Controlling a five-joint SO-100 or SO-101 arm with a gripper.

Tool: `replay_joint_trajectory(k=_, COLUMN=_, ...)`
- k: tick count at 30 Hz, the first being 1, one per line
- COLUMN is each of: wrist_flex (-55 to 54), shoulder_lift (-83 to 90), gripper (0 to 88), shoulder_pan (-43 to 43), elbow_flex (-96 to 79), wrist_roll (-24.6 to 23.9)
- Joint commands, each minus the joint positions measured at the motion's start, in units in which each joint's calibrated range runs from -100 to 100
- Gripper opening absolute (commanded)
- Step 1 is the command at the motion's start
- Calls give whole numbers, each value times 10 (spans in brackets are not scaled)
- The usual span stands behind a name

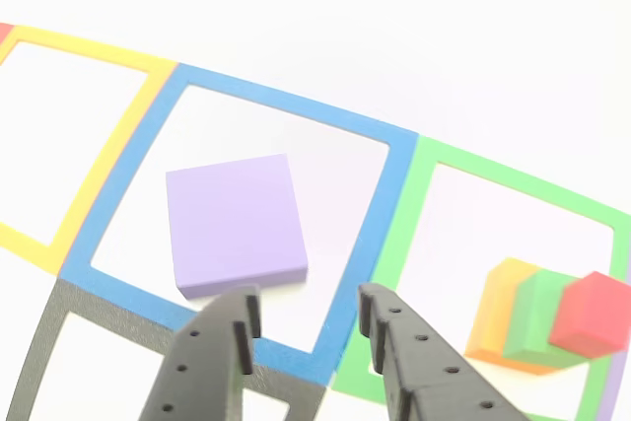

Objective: Tower of hanoi

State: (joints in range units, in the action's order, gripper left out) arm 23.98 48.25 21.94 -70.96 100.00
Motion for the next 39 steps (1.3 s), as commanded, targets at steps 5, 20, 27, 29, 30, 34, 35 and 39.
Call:
replay_joint_trajectory(k=5, wrist_flex=399, shoulder_lift=123, gripper=4, shoulder_pan=-85, elbow_flex=244, wrist_roll=0)
replay_joint_trajectory(k=20, wrist_flex=749, shoulder_lift=55, gripper=4, shoulder_pan=-276, elbow_flex=731, wrist_roll=0)
replay_joint_trajectory(k=27, wrist_flex=755, shoulder_lift=67, gripper=9, shoulder_pan=-313, elbow_flex=714, wrist_roll=0)
replay_joint_trajectory(k=29, wrist_flex=731, shoulder_lift=90, gripper=19, shoulder_pan=-326, elbow_flex=658, wrist_roll=0)
replay_joint_trajectory(k=30, wrist_flex=712, shoulder_lift=104, gripper=31, shoulder_pan=-332, elbow_flex=622, wrist_roll=0)
replay_joint_trajectory(k=34, wrist_flex=616, shoulder_lift=165, gripper=161, shoulder_pan=-346, elbow_flex=477, wrist_roll=0)
replay_joint_trajectory(k=35, wrist_flex=591, shoulder_lift=175, gripper=200, shoulder_pan=-349, elbow_flex=443, wrist_roll=0)
replay_joint_trajectory(k=39, wrist_flex=458, shoulder_lift=209, gripper=289, shoulder_pan=-352, elbow_flex=291, wrist_roll=0)
